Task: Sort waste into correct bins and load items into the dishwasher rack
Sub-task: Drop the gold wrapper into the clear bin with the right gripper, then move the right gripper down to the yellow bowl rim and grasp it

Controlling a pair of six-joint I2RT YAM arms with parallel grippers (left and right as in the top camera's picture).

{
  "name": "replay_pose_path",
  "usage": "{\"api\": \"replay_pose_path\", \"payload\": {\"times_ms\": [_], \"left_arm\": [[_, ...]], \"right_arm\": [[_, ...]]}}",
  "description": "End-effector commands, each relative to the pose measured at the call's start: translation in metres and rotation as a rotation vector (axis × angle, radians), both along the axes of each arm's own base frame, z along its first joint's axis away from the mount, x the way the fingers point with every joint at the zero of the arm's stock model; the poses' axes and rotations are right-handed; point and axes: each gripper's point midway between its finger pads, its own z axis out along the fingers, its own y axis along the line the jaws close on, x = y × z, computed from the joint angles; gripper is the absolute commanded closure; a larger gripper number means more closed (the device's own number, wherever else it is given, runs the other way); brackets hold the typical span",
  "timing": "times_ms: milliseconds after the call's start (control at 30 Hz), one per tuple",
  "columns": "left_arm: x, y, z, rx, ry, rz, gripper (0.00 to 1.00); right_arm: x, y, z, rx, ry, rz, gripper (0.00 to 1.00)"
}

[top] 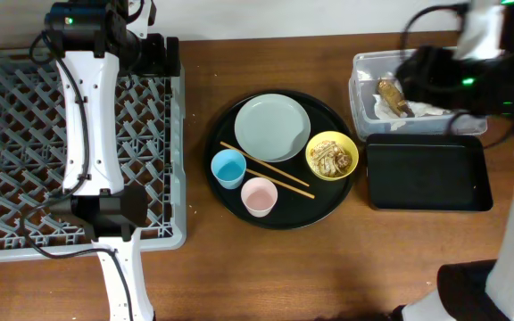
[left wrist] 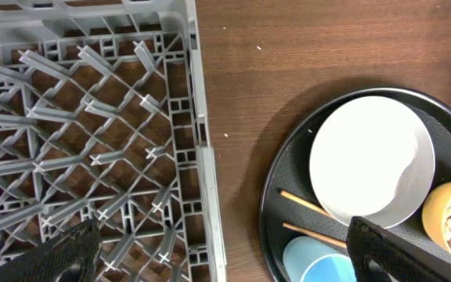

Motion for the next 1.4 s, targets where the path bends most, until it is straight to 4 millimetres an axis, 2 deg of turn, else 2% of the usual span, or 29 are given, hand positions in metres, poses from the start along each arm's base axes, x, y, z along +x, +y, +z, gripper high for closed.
{"api": "replay_pose_path", "payload": {"times_ms": [0,133,300,400,500,600,1067,1367], "left_arm": [[0.001,0.002,-0.006,0.000,0.014,0.013,0.01],[0.001,0.002,-0.006,0.000,0.014,0.013,0.01],[0.001,0.002,-0.006,0.001,0.014,0.013,0.01],[0.001,0.002,-0.006,0.000,0.014,0.013,0.01],[0.001,0.002,-0.006,0.000,0.014,0.013,0.01],[0.001,0.002,-0.006,0.000,0.014,0.013,0.01],[0.001,0.002,-0.005,0.000,0.013,0.013,0.01],[0.001,0.002,-0.006,0.000,0.014,0.013,0.01]], "right_arm": [[0.001,0.029,-0.048,-0.059,0.149,0.053,0.38],[0.023,0.062,-0.115,-0.089,0.262,0.128,0.38],[0.030,0.076,-0.185,-0.114,0.381,0.144,0.38],[0.026,0.079,-0.211,-0.160,0.427,0.182,0.38],[0.028,0.071,-0.235,-0.261,0.441,0.170,0.38],[0.028,0.069,-0.241,-0.287,0.440,0.176,0.38],[0.029,0.070,-0.241,-0.294,0.433,0.197,0.37],[0.040,0.074,-0.239,-0.324,0.370,0.287,0.37]]}}
